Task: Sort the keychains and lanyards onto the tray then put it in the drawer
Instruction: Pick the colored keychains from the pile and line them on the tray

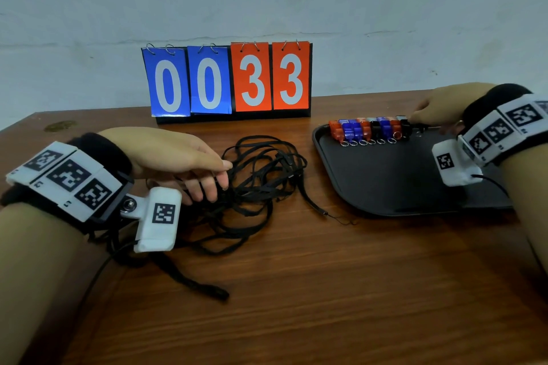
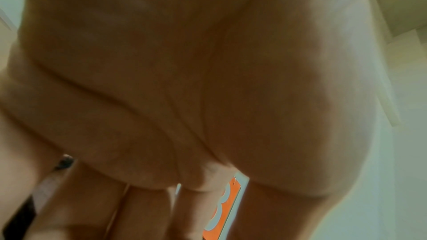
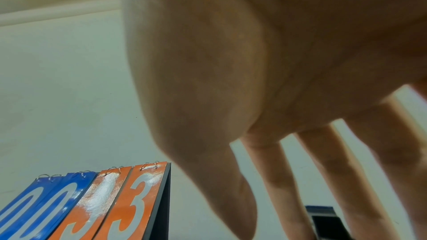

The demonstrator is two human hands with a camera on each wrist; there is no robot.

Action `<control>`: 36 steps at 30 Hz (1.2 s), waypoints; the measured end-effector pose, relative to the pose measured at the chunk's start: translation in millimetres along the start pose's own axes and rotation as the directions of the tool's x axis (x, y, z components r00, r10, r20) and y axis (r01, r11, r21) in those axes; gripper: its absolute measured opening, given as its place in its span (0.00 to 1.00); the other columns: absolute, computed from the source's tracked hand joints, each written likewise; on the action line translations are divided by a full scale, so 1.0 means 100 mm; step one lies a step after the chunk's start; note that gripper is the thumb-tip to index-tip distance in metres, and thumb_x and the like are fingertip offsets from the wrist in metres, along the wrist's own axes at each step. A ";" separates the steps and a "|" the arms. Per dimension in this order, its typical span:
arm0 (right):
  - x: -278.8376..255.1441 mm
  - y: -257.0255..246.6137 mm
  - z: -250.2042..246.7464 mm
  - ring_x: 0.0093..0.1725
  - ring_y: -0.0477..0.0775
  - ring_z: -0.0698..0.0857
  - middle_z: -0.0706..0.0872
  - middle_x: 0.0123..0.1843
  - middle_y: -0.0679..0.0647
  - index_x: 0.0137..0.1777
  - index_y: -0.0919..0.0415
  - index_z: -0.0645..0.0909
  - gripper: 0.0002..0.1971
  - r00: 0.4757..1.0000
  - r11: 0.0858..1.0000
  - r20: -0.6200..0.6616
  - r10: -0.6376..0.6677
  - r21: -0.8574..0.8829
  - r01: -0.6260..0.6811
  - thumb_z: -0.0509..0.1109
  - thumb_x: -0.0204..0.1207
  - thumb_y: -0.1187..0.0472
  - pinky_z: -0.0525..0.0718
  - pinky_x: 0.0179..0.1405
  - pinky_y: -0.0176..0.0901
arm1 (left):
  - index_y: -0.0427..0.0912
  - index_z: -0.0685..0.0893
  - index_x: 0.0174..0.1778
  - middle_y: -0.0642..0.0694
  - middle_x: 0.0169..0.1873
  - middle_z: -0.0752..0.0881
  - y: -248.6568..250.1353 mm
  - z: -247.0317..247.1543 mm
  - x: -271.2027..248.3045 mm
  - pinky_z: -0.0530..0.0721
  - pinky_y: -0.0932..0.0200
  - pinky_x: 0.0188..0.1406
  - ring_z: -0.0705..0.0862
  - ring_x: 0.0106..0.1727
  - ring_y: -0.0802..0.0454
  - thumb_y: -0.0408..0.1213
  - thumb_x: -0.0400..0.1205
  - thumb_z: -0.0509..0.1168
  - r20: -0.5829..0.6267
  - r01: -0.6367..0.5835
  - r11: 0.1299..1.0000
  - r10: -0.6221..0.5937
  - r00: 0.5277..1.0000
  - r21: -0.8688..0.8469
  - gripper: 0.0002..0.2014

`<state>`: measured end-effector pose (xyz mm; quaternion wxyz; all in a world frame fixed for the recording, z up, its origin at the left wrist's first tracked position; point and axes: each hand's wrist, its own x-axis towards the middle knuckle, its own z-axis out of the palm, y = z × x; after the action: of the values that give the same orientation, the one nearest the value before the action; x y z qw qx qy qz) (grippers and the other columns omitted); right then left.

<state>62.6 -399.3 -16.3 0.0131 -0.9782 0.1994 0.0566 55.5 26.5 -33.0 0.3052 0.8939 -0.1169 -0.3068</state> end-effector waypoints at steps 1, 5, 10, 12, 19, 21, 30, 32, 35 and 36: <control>0.00 0.00 0.00 0.47 0.61 0.91 0.89 0.47 0.59 0.58 0.64 0.87 0.20 1.000 1.000 0.007 0.002 -0.003 -0.002 0.61 0.86 0.48 0.75 0.28 0.39 | 0.39 0.90 0.54 0.40 0.41 0.93 0.00 0.00 0.00 0.88 0.55 0.37 0.87 0.37 0.51 0.54 0.85 0.63 -0.003 0.001 1.000 -0.001 1.000 0.001 0.21; -0.02 -0.02 0.00 0.49 0.61 0.92 0.89 0.51 0.58 0.57 0.61 0.87 0.20 1.000 1.000 0.019 0.012 -0.007 -0.012 0.62 0.86 0.46 0.77 0.28 0.39 | 0.39 0.90 0.54 0.40 0.41 0.93 0.00 0.00 0.01 0.88 0.56 0.37 0.87 0.36 0.52 0.53 0.87 0.62 -0.006 0.000 1.000 0.000 1.000 0.005 0.21; -0.05 -0.04 -0.01 0.48 0.60 0.91 0.88 0.49 0.58 0.60 0.62 0.86 0.20 0.999 1.000 0.035 0.018 0.000 -0.018 0.61 0.86 0.47 0.76 0.28 0.39 | 0.38 0.90 0.54 0.40 0.40 0.92 0.00 0.00 0.01 0.89 0.57 0.36 0.87 0.35 0.52 0.52 0.87 0.62 -0.011 0.003 1.000 -0.003 1.000 0.002 0.20; -0.04 -0.05 -0.01 0.46 0.60 0.90 0.87 0.48 0.59 0.60 0.63 0.86 0.20 0.999 1.000 0.047 0.017 -0.001 -0.017 0.61 0.86 0.47 0.75 0.28 0.39 | 0.38 0.90 0.55 0.40 0.41 0.92 -0.01 0.00 0.01 0.89 0.57 0.36 0.87 0.36 0.52 0.52 0.88 0.61 -0.008 0.000 1.000 0.000 1.000 0.003 0.21; -0.03 -0.05 0.00 0.40 0.58 0.88 0.87 0.43 0.58 0.60 0.62 0.86 0.20 0.999 1.000 0.041 0.012 -0.013 -0.011 0.61 0.87 0.47 0.75 0.28 0.41 | 0.38 0.90 0.54 0.40 0.41 0.93 -0.01 0.00 0.02 0.89 0.56 0.37 0.88 0.36 0.51 0.52 0.88 0.61 -0.014 -0.003 1.000 0.003 1.000 0.009 0.21; -0.01 -0.05 0.00 0.42 0.60 0.89 0.89 0.46 0.60 0.61 0.63 0.85 0.22 0.999 1.000 0.044 0.016 -0.010 -0.016 0.61 0.86 0.45 0.76 0.29 0.41 | 0.39 0.90 0.53 0.41 0.40 0.93 -0.02 0.00 0.03 0.89 0.55 0.37 0.88 0.35 0.52 0.52 0.88 0.61 -0.017 -0.001 1.000 0.001 1.000 0.009 0.20; 0.03 -0.05 0.01 0.40 0.59 0.89 0.91 0.46 0.61 0.55 0.64 0.86 0.24 0.999 0.999 0.037 0.019 -0.029 -0.018 0.62 0.85 0.43 0.78 0.35 0.41 | 0.39 0.91 0.53 0.40 0.40 0.93 -0.01 0.00 0.02 0.89 0.57 0.34 0.88 0.35 0.52 0.52 0.88 0.61 -0.016 0.000 1.000 0.000 1.000 0.014 0.20; 0.03 -0.06 0.02 0.35 0.57 0.85 0.91 0.44 0.61 0.54 0.65 0.86 0.23 0.999 0.999 0.040 0.023 -0.044 -0.021 0.61 0.85 0.44 0.76 0.33 0.41 | 0.39 0.91 0.53 0.40 0.41 0.93 -0.01 0.01 0.02 0.89 0.57 0.34 0.88 0.36 0.51 0.52 0.88 0.61 -0.020 0.000 1.000 0.001 1.000 0.014 0.20; 0.02 -0.09 0.01 0.34 0.56 0.83 0.90 0.45 0.62 0.54 0.66 0.85 0.21 0.998 0.998 0.055 0.024 -0.066 -0.020 0.61 0.86 0.47 0.75 0.32 0.41 | 0.39 0.91 0.53 0.40 0.41 0.93 -0.01 0.00 0.03 0.89 0.56 0.36 0.88 0.36 0.51 0.52 0.88 0.61 -0.021 0.007 1.000 -0.007 1.000 0.018 0.20; 0.04 -0.09 0.01 0.36 0.56 0.83 0.90 0.47 0.63 0.54 0.66 0.85 0.21 0.998 0.997 0.051 0.022 -0.078 -0.018 0.60 0.86 0.49 0.75 0.32 0.41 | 0.39 0.91 0.53 0.40 0.41 0.93 -0.01 0.00 0.03 0.89 0.56 0.36 0.87 0.36 0.51 0.52 0.88 0.61 -0.020 0.009 1.000 -0.009 1.000 0.018 0.20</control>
<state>69.4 -392.4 -17.3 -0.0200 -0.9741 0.2063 0.0899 57.4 25.9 -35.0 0.2970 0.9001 -0.1126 -0.2982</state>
